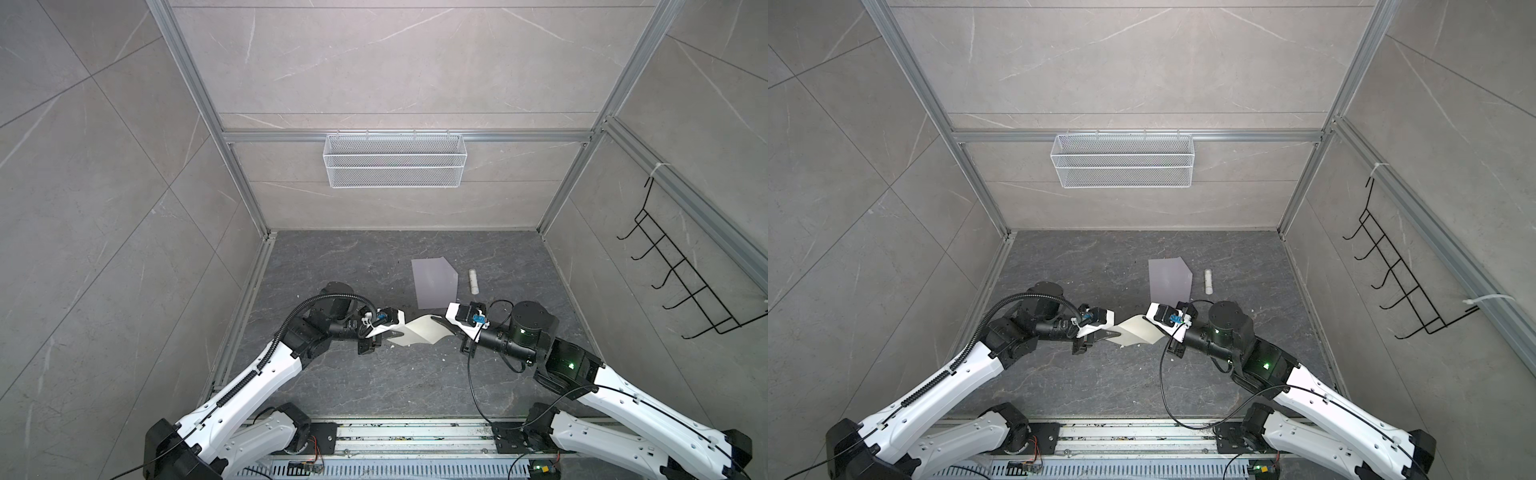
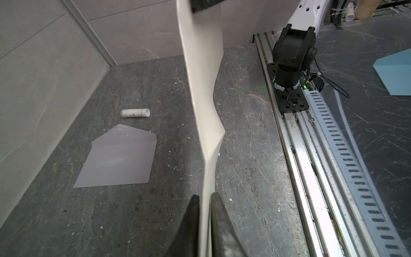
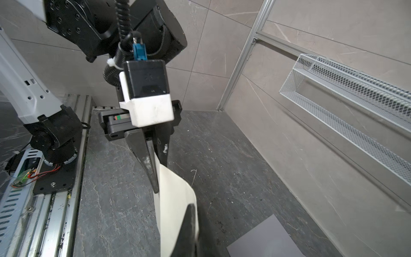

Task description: Place the letter into the envelope and seal it

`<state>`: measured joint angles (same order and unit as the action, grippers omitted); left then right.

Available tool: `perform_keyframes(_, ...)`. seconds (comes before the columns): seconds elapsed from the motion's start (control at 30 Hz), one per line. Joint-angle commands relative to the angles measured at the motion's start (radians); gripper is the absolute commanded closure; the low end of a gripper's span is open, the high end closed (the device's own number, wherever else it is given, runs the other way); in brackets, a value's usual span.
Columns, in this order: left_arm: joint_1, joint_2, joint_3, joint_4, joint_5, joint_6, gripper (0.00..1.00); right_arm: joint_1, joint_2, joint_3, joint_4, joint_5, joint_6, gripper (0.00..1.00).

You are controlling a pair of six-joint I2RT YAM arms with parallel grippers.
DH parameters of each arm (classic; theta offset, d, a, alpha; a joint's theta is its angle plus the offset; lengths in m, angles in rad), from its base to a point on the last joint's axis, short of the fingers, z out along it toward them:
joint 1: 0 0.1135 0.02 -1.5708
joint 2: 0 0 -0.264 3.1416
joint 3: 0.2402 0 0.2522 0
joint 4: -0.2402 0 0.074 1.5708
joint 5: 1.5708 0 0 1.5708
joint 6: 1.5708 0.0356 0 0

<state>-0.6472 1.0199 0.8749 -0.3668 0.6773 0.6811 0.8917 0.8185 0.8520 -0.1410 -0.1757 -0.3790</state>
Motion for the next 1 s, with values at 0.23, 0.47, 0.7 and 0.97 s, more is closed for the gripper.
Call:
perform_keyframes(0.23, 0.003, -0.007, 0.019, 0.007, 0.011, 0.0, 1.0, 0.001, -0.009, -0.021, 0.03, 0.061, 0.005, 1.0)
perform_keyframes(0.47, 0.004, -0.011, 0.018, 0.007, 0.01, 0.003, 1.0, 0.001, 0.004, -0.013, 0.026, 0.096, 0.0, 0.91)
perform_keyframes(0.7, 0.003, -0.014, 0.018, 0.008, 0.0, 0.003, 1.0, 0.001, 0.012, 0.024, -0.03, 0.117, 0.006, 0.42)
perform_keyframes(0.97, 0.003, -0.019, 0.016, 0.021, -0.035, -0.006, 1.0, 0.001, -0.068, 0.036, -0.06, 0.163, 0.035, 0.01)
